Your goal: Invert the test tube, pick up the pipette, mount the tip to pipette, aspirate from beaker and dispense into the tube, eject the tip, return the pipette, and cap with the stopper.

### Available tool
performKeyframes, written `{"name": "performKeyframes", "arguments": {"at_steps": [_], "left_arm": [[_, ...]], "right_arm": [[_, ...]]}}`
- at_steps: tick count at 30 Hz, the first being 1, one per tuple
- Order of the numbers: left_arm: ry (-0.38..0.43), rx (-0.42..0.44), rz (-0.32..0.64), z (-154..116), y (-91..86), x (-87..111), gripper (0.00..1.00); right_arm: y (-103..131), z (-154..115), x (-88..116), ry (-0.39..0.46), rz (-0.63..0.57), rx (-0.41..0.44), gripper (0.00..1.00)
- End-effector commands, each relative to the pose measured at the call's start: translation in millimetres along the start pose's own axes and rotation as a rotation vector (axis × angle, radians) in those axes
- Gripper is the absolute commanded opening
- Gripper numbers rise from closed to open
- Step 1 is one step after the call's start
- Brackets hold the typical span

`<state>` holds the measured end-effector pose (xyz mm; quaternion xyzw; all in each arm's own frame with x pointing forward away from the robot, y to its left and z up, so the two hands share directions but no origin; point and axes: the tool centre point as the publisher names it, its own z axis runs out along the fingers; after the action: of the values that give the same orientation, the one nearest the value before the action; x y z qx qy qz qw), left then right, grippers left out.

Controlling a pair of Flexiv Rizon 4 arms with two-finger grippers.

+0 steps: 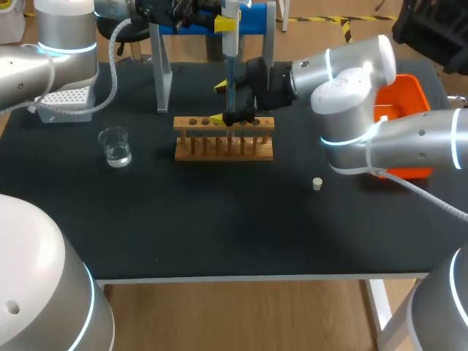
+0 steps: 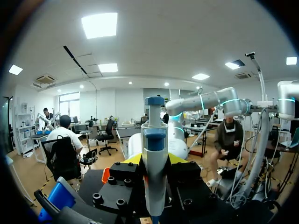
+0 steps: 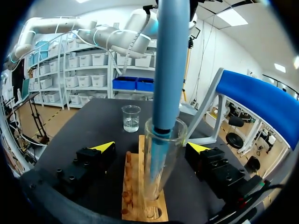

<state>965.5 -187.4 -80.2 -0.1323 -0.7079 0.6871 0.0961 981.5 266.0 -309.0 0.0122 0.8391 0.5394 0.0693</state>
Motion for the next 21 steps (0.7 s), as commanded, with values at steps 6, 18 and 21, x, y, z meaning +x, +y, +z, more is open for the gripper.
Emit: {"name": "performKeyframes", "arguments": {"at_steps": [6,18,21], "left_arm": [[-0.003,0.000,0.000,0.5,-0.5,0.5,0.00],[-0.003,0.000,0.000,0.5,-0.5,0.5,0.00],[-0.003,0.000,0.000,0.5,-0.5,0.5,0.00]], "right_arm": [[2.1,1.0,-1.5,-0.006,-0.010,0.020,1.00],[2.3,0.0,-0.4,-0.011,-0.018,0.039,1.00],[2.3,0.0,-0.4,-0.011,-0.018,0.039,1.00]]}}
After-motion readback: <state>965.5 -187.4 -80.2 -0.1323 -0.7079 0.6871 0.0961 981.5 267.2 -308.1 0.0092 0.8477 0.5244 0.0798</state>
